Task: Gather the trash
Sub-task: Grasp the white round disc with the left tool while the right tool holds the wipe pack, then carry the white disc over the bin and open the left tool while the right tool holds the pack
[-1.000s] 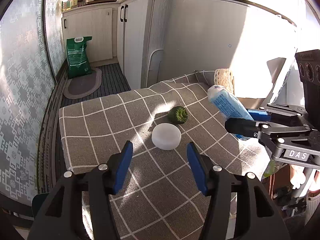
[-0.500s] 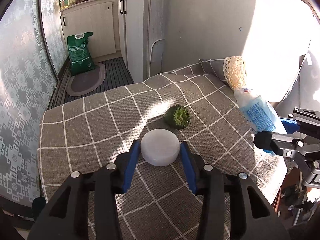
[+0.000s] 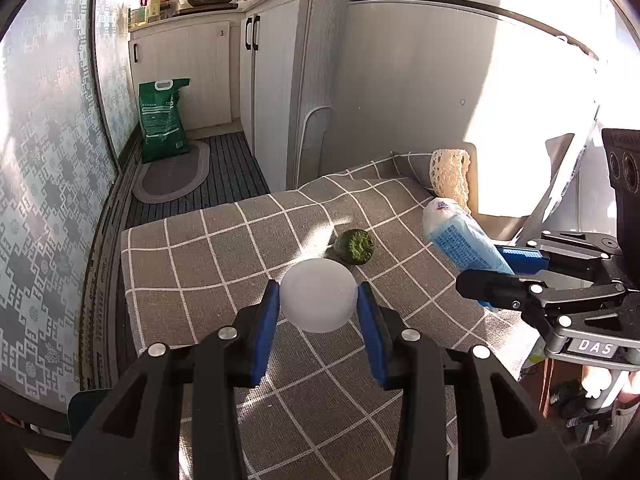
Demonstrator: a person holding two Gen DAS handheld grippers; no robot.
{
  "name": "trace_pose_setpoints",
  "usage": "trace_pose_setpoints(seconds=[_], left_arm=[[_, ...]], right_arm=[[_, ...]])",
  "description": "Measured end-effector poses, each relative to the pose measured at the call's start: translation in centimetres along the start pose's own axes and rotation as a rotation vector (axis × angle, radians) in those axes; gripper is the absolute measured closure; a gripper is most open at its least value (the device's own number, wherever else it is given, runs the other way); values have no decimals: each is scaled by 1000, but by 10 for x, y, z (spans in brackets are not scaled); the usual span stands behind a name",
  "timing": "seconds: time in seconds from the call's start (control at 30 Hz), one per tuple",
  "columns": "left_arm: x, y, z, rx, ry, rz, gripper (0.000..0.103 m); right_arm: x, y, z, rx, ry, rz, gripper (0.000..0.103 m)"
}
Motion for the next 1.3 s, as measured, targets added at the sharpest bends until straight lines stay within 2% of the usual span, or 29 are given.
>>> trace_pose_setpoints(seconds=[0.4,0.77,1.07,1.3], left_arm=[[-54,5,47,-49,-31,-42,61],[-78,48,108,-87,-104,13,61],[-91,98,168,-150,-184,84,61],[-96,135,199,-185,-206,149,61]], right_arm=[[18,-16,49,-54,-32,22,73],[32,-27,116,-119,-103,32,73],[49,-28,173,-177,-162,59,73],[65,-30,219,-224,-204,81,73]])
Point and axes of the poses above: each gripper's, at about its wrist camera, not at the fingertips, and x roughly the way its jaws point, z to its left, y to its underside, the point moved 6 cm from there along x, roughly the way its jaws point, and after that the axes turned 8 degrees about -z, right-handed, at the moved point
